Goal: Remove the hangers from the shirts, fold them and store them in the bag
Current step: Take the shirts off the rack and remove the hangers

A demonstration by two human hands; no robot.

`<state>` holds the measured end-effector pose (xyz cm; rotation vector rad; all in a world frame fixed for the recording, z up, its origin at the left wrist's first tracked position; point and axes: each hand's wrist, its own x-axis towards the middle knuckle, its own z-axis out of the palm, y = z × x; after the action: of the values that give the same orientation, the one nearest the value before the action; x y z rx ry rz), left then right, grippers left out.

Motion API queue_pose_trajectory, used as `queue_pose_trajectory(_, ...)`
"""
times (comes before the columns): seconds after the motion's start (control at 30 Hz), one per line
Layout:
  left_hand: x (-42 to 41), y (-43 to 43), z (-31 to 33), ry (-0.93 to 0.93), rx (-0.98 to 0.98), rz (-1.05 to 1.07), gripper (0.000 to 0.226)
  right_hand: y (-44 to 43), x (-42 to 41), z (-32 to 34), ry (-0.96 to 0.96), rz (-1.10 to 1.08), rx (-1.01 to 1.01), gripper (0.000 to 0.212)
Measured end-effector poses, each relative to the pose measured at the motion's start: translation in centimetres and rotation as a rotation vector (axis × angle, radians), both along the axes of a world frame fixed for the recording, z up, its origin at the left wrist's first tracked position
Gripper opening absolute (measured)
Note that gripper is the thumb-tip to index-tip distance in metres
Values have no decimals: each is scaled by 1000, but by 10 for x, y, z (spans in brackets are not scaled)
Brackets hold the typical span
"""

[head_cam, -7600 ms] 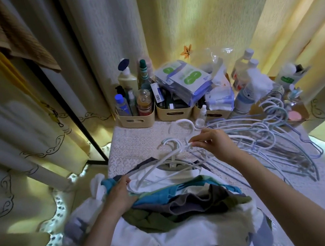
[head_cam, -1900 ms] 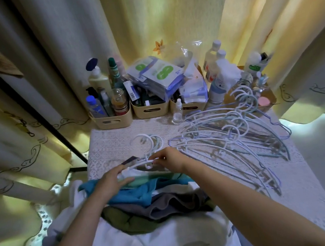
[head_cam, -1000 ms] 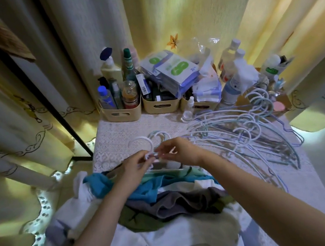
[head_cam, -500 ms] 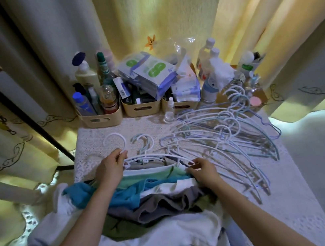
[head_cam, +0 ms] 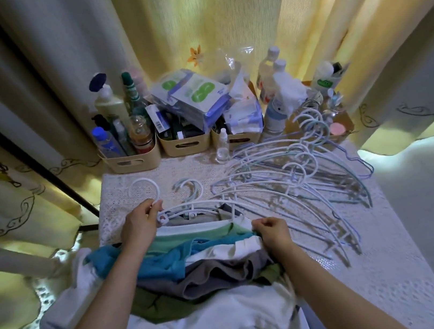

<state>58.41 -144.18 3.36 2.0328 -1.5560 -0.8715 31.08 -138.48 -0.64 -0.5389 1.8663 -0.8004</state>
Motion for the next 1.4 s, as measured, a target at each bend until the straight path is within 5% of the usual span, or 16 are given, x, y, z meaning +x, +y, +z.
queue_pose_trajectory(0.17, 2, 4, 3, 118, -34, 23, 23, -13, -10, 14, 35, 9, 67, 18)
queue_pose_trajectory(0.27, -3, 10, 6, 174, -26, -24, 21, -32, -19, 50, 324, 61, -158, 13)
queue_pose_trajectory(0.33, -14, 13, 8, 223, -29, -72, 19, -45, -2, 78, 274, 363, -342, 21)
queue_pose_trajectory(0.43, -34, 11, 15, 287, -49, -123, 14, -55, 47, 97, 216, 1009, -339, 26)
queue_pose_trajectory(0.5, -39, 7, 17, 313, -37, -142, 13, -60, 64, 96, 287, 1139, -337, 23)
queue_pose_trajectory(0.73, 19, 15, -11, -160, 254, -230, 40, -74, -54, 89, 412, 767, -287, 21)
queue_pose_trajectory(0.87, 26, 31, -17, -179, 310, -361, 14, -55, -122, 66, 448, 526, -132, 19)
queue_pose_trajectory(0.93, 23, 37, -20, -218, 389, -458, 34, -41, -134, 49, 465, 482, -9, 20)
queue_pose_trajectory(1.07, 18, 43, -24, -359, 123, -443, 30, -22, -126, 29, 647, 329, 46, 25)
queue_pose_trajectory(1.13, 17, 41, -24, -358, 88, -410, 60, -20, -117, 29, 663, 248, 57, 28)
queue_pose_trajectory(1.2, 16, 37, -25, -347, 123, -358, 65, -22, -107, 32, 708, 192, 104, 24)
queue_pose_trajectory(1.3, 18, 37, -27, -292, 192, -368, 44, -24, -91, 40, 854, 51, 181, 30)
queue_pose_trajectory(1.4, 24, 41, -30, -134, 301, -492, 22, -24, -65, 44, 842, 13, -96, 18)
